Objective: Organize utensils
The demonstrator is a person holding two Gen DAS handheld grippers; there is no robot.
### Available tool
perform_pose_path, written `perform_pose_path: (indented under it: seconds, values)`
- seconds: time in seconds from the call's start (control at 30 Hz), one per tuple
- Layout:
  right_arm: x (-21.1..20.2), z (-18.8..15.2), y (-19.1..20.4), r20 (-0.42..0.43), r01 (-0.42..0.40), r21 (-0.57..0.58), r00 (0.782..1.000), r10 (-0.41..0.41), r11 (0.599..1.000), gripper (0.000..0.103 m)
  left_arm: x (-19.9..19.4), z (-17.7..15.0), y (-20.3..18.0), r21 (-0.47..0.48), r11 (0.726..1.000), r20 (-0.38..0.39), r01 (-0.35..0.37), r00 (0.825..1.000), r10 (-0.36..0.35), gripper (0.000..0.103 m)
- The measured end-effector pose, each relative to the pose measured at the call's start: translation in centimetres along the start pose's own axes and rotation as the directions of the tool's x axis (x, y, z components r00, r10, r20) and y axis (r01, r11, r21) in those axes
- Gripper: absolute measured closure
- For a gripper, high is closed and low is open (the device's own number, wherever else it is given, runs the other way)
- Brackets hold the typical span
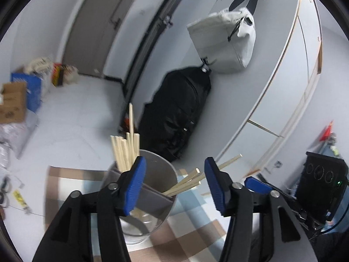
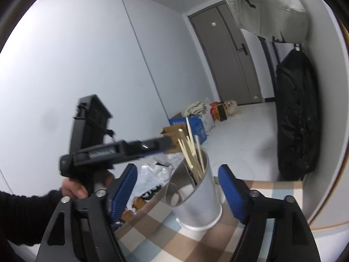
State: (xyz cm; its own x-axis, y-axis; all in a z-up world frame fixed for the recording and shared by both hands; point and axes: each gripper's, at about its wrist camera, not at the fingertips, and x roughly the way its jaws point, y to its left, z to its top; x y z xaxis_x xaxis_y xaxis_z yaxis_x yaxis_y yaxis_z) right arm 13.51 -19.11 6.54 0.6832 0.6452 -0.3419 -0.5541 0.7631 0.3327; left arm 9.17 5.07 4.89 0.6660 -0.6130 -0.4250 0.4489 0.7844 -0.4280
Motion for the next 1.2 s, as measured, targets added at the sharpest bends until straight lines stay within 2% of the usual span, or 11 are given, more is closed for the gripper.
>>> perform_pose_path:
  seconds: [0.1,0.2,0.37,0.5,0.57,0.67,0.8,0.97,1.03,1.1,1.2]
  values:
    - [-0.3,0.0,0.7,0.017,0.034,-0.018,0.999,-0.034,0.999,0.023,-1.7,-1.0,-0.8,0.007,0.997,0.040,-0.082,0.996,0.082,0.037]
    - [-1.0,-0.3,1.0,0.049,0.049,-0.015,0.998,-0.049,0.999,0.015,-2.7,-2.0,-1.0,-0.018,0.986,0.063,-0.168,0.984,0.168,0.034]
    - [-1.1,-0.8,1.5,0.036,0.046,0.010,0.998,-0.047,0.999,0.013,-3.1,-3.0,-1.2,-0.019,0.976,0.065,-0.215,0.974,0.216,0.033]
    - [-0.9,-1.5,2.2,0.031,0.072,-0.014,0.997,-0.072,0.997,0.009,-3.8,-3.6,-2.0,0.015,0.959,0.104,-0.283,0.954,0.280,0.018]
    - [-1.0,-1.9,2.6,0.039,0.094,-0.030,0.995,-0.093,0.995,0.003,-4.1,-3.8,-2.2,0.016,0.950,0.127,-0.310,0.944,0.306,0.016]
    - [-1.2,-2.6,2.8,0.053,0.113,-0.028,0.992,-0.112,0.993,0.000,-4.1,-4.3,-2.1,0.003,0.934,0.138,-0.356,0.926,0.352,0.011]
    - [-1.6,-3.1,3.0,0.057,0.144,-0.019,0.988,-0.143,0.989,0.000,-4.2,-5.2,-2.1,-0.005,0.914,0.155,-0.405,0.903,0.401,0.011]
    - [-2.4,-3.2,3.5,0.096,0.174,-0.040,0.981,-0.170,0.984,0.000,-4.2,-5.6,-2.6,0.010,0.903,0.166,-0.429,0.891,0.422,0.010]
    - [-2.5,-3.3,3.8,0.102,0.183,-0.060,0.979,-0.176,0.981,0.000,-4.2,-5.7,-2.9,0.026,0.892,0.180,-0.451,0.880,0.439,0.003]
    - [-2.5,-3.4,4.0,0.100,0.190,-0.067,0.978,-0.183,0.980,0.000,-4.3,-5.9,-3.3,0.043,0.886,0.196,-0.463,0.873,0.447,0.003]
    - [-2.7,-3.3,4.1,0.110,0.191,-0.066,0.977,-0.183,0.979,0.000,-4.4,-6.1,-3.5,0.057,0.882,0.202,-0.468,0.870,0.449,0.003]
